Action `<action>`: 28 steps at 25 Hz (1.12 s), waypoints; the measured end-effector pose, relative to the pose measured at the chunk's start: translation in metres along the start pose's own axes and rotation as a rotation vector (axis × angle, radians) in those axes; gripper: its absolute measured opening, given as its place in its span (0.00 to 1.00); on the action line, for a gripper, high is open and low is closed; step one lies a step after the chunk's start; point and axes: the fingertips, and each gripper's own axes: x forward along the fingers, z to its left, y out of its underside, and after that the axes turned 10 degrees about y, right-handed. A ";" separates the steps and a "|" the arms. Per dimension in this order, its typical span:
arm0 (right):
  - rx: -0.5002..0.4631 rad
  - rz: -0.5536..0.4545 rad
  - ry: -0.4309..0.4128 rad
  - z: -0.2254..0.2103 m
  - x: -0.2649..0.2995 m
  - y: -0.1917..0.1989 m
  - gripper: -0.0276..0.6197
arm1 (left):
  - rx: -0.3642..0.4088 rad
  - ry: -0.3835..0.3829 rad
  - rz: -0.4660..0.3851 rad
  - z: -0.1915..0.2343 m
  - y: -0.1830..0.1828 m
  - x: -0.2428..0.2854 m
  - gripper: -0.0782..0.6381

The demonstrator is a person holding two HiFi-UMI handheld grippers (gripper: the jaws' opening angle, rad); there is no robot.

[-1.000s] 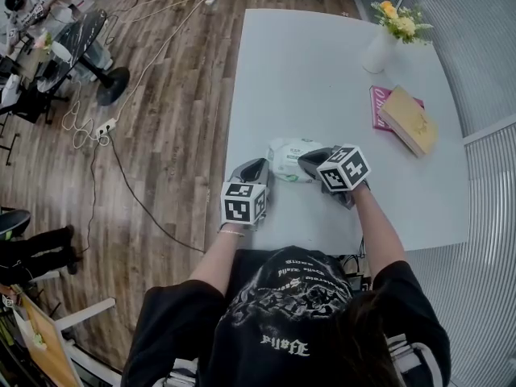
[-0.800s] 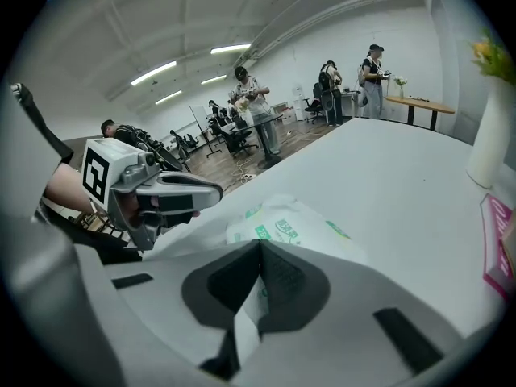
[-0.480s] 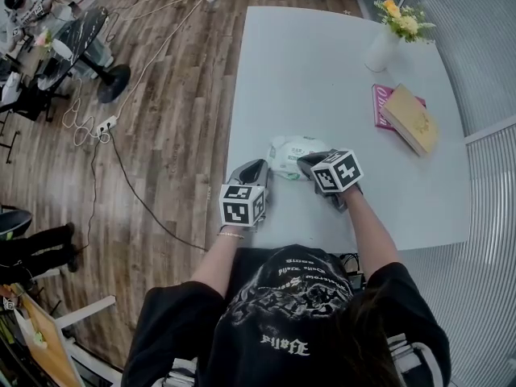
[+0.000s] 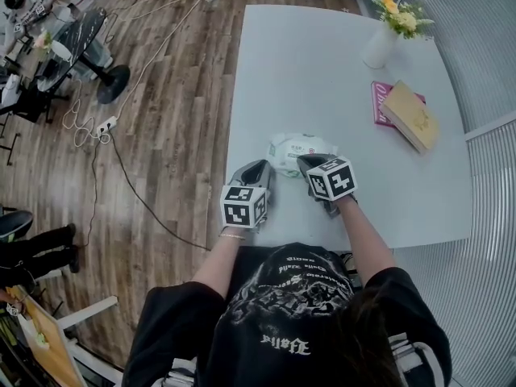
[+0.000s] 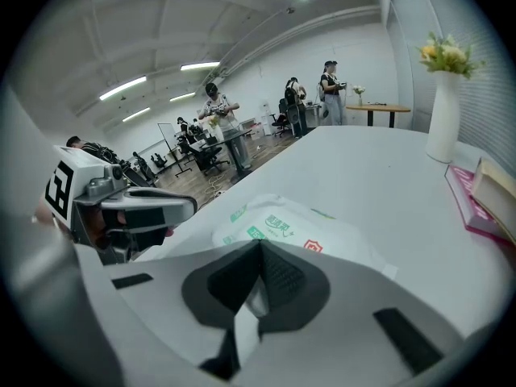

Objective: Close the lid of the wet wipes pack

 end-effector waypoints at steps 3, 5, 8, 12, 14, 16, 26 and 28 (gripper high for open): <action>-0.003 -0.089 0.053 -0.001 -0.015 -0.008 0.04 | 0.011 0.010 -0.040 -0.004 -0.012 -0.008 0.13; 0.012 -0.174 0.099 -0.007 -0.031 -0.017 0.04 | 0.024 0.017 -0.074 -0.008 -0.021 -0.014 0.13; 0.043 -0.289 0.187 -0.017 -0.061 -0.026 0.04 | 0.059 0.033 -0.128 -0.018 -0.037 -0.025 0.13; 0.086 -0.405 0.314 -0.026 -0.102 -0.026 0.04 | 0.145 0.057 -0.189 -0.038 -0.055 -0.047 0.13; 0.099 -0.452 0.374 -0.028 -0.123 -0.022 0.04 | 0.180 0.058 -0.220 -0.046 -0.060 -0.059 0.13; 0.106 -0.495 0.430 -0.028 -0.143 -0.019 0.04 | 0.208 0.051 -0.248 -0.052 -0.064 -0.072 0.13; 0.067 -0.548 0.575 0.003 -0.187 0.011 0.04 | 0.337 0.051 -0.299 -0.078 -0.062 -0.112 0.13; 0.055 -0.553 0.588 0.006 -0.191 0.011 0.04 | 0.333 0.051 -0.303 -0.077 -0.061 -0.116 0.13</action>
